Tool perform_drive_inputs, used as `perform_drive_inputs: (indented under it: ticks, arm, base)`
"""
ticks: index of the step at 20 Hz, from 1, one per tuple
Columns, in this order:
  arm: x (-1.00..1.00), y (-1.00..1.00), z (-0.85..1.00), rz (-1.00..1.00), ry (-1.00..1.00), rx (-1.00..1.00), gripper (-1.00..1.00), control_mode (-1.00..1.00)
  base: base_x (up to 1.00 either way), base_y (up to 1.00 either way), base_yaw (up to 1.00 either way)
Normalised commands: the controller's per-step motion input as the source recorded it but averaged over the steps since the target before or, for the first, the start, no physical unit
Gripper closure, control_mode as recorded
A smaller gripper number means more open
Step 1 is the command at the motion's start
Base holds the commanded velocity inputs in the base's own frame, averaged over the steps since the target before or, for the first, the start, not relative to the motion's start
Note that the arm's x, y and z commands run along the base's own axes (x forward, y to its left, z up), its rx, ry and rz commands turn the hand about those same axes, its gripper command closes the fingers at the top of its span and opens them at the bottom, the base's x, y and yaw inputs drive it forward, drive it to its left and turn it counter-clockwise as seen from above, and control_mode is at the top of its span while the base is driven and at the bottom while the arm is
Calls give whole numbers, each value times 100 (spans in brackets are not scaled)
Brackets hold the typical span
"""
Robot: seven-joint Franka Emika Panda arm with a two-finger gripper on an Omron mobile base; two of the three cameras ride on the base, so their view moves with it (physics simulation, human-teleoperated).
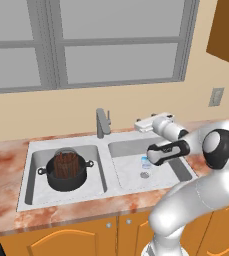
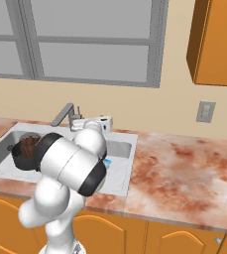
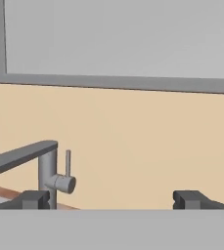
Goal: Pick the jar and pot and place them in the sink. Then turn on the water.
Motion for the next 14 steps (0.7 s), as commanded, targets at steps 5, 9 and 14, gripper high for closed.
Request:
perform_drive_inputs:
  ticks: [5,9,14]
  arm:
    - [21,8,0,0,0,0,-100,-100]
    - [24,14,-2,0,0,0,-100,-100]
    - [34,7,-15,0,0,0,-100,-100]
  base:
    - [0,0,0]
    - [0,0,0]
    - [0,0,0]
